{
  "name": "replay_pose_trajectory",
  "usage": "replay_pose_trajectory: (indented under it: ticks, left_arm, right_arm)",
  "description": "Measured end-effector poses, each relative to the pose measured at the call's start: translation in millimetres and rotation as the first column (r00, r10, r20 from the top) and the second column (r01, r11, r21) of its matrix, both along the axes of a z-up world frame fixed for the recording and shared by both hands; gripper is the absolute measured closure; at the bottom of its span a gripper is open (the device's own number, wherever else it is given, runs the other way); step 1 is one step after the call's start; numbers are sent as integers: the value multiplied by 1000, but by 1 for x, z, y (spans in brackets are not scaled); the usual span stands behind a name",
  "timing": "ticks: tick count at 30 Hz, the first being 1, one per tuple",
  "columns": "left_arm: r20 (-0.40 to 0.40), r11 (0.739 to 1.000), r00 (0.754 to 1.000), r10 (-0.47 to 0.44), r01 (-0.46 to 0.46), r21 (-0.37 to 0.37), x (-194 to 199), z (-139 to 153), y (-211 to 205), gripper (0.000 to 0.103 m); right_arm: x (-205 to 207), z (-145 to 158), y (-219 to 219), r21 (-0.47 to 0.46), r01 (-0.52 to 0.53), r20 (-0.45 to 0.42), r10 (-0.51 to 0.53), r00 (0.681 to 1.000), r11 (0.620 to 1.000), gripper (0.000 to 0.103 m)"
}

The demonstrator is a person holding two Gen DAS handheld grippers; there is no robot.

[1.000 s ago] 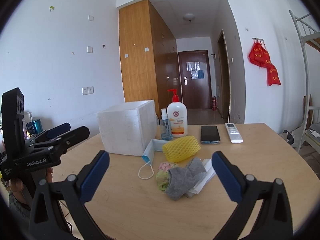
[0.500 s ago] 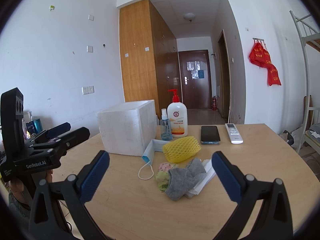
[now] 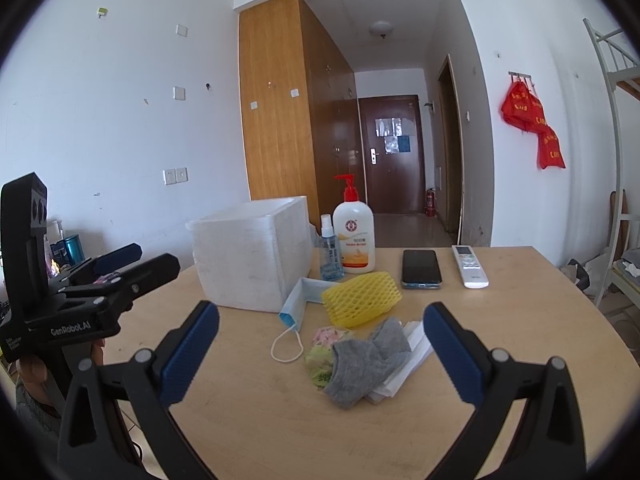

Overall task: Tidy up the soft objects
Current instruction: 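Lower the left gripper onto the blue mask while the right gripper lowers onto the grey sock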

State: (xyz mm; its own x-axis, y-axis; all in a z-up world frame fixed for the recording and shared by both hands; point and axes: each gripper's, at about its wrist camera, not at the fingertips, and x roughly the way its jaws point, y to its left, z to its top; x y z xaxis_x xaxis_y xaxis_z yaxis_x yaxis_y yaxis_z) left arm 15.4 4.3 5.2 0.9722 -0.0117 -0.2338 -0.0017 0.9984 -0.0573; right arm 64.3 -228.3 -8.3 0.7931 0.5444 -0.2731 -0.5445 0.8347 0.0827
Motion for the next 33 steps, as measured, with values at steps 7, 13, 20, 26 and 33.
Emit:
replay_pose_trajectory:
  ticks: [7,13,20,26,33]
  left_arm:
    - [-32,1000,999,-6,6,-5,16,-1,0,0]
    - [-77,1000,997,-19,19,-11,38,-6,1,0]
    - [-149,1000,988,-30,30,-6,68,-13,-3,0]
    - [-247,999,968,-42,37,-27,94,-24,0,0]
    - [-345,998,938,-39,20,-59,122,-37,2,0]
  right_arm:
    - [19,-2,2,-17,5,-36,-6,999,1000,0]
    - [37,-7,1,-33,13,-78,-16,997,999,0]
    - [55,-13,7,-58,11,-120,-18,993,998,0]
    - [69,-21,15,-101,-1,-177,-17,984,995,0]
    - [85,-31,15,-144,18,-230,-51,972,989,0]
